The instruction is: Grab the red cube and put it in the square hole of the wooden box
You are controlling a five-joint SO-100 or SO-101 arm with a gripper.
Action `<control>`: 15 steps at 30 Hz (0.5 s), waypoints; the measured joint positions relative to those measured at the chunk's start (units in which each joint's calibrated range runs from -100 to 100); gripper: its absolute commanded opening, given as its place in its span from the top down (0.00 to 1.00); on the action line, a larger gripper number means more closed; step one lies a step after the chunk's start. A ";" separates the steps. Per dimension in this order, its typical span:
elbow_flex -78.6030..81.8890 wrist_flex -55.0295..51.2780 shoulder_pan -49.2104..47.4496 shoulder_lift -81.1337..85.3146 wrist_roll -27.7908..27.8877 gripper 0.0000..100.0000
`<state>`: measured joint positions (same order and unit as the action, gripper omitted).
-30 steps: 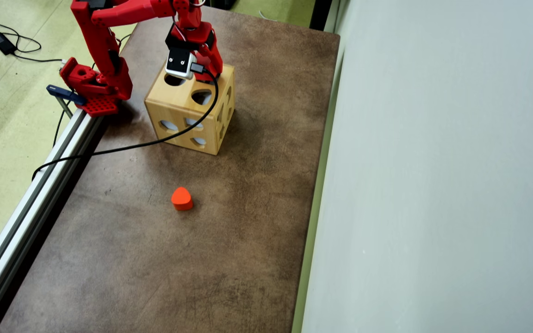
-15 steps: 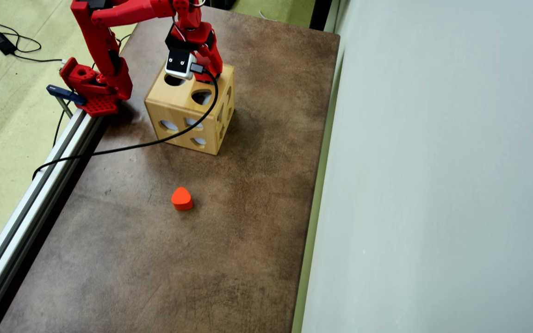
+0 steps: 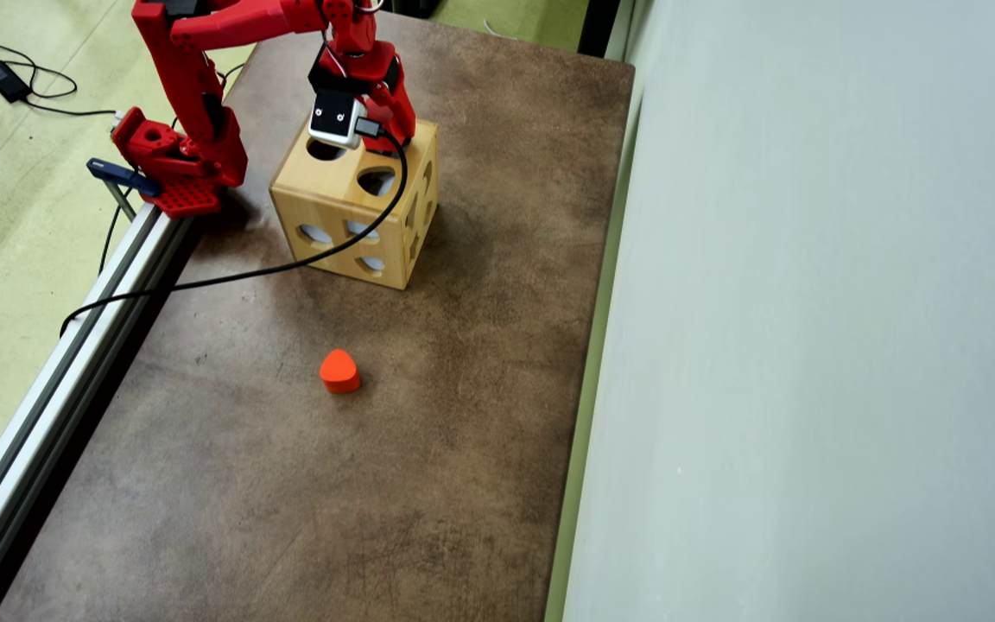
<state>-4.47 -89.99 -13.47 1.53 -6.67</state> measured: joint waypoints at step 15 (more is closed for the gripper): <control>0.00 0.00 4.38 0.08 0.00 0.76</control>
<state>-4.47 -89.99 -9.09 1.61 -6.67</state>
